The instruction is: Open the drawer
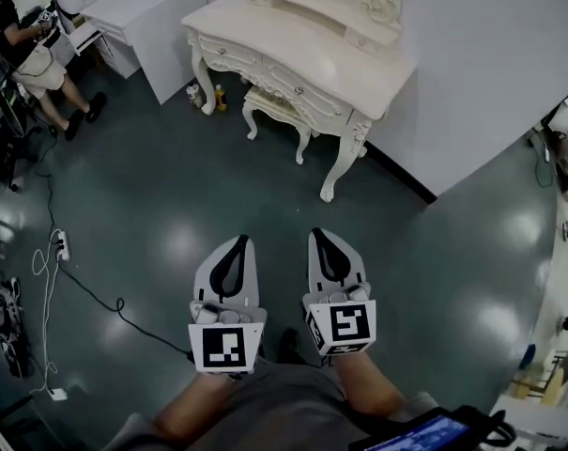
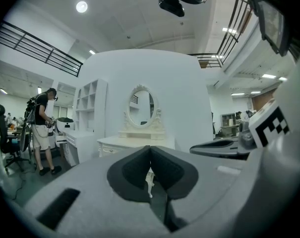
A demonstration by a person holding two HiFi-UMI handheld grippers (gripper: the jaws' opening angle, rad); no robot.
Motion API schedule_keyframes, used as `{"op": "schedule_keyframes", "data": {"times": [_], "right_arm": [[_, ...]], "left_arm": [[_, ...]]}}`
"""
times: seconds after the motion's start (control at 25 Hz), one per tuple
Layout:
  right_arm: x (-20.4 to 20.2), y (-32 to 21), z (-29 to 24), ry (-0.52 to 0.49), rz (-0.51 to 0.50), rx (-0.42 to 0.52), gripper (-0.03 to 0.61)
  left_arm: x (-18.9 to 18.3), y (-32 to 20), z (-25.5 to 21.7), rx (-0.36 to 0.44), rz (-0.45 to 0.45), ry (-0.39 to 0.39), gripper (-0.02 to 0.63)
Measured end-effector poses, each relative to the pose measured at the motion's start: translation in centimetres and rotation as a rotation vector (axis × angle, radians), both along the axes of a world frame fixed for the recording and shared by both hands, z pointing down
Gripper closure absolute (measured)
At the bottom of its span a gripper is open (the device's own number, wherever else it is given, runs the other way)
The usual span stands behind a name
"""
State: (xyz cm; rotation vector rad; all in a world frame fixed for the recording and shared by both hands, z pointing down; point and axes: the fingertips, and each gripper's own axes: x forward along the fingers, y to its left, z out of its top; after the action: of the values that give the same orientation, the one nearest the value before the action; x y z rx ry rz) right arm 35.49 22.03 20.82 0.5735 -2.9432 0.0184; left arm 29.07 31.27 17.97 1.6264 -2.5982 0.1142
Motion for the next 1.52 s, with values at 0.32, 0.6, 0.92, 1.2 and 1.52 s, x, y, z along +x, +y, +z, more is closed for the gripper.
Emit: {"op": "schedule_keyframes", "data": {"times": [0.32, 0.6, 0.92, 1.2, 1.52], "right_arm": [[-9.2, -4.6, 0.6, 0.004, 0.066, 0.001, 0.565], [-15.8, -7.6, -1.8, -0.008, 0.138, 0.034, 0.565], [-19.7, -9.9, -4.4, -0.036, 0.195, 0.078, 0.565], [-21.9, -12.2, -4.3, -0.035, 0.226, 0.083, 0.565], [-25.1, -16.1, -1.7, -0.018, 0.244, 0.058, 0.565]], "left_arm": [[-10.0, -5.1, 0.4, -0.001, 0.067, 0.000, 0.598], [-17.2, -8.2, -2.1, 0.034, 0.138, -0.030, 0.598], [-21.8, -11.1, -4.6, 0.100, 0.189, -0.063, 0.598], [-23.8, -13.5, -4.0, 0.088, 0.233, -0.065, 0.598], [-26.8, -17.4, -1.0, 0.044, 0.244, -0.035, 0.598]]}}
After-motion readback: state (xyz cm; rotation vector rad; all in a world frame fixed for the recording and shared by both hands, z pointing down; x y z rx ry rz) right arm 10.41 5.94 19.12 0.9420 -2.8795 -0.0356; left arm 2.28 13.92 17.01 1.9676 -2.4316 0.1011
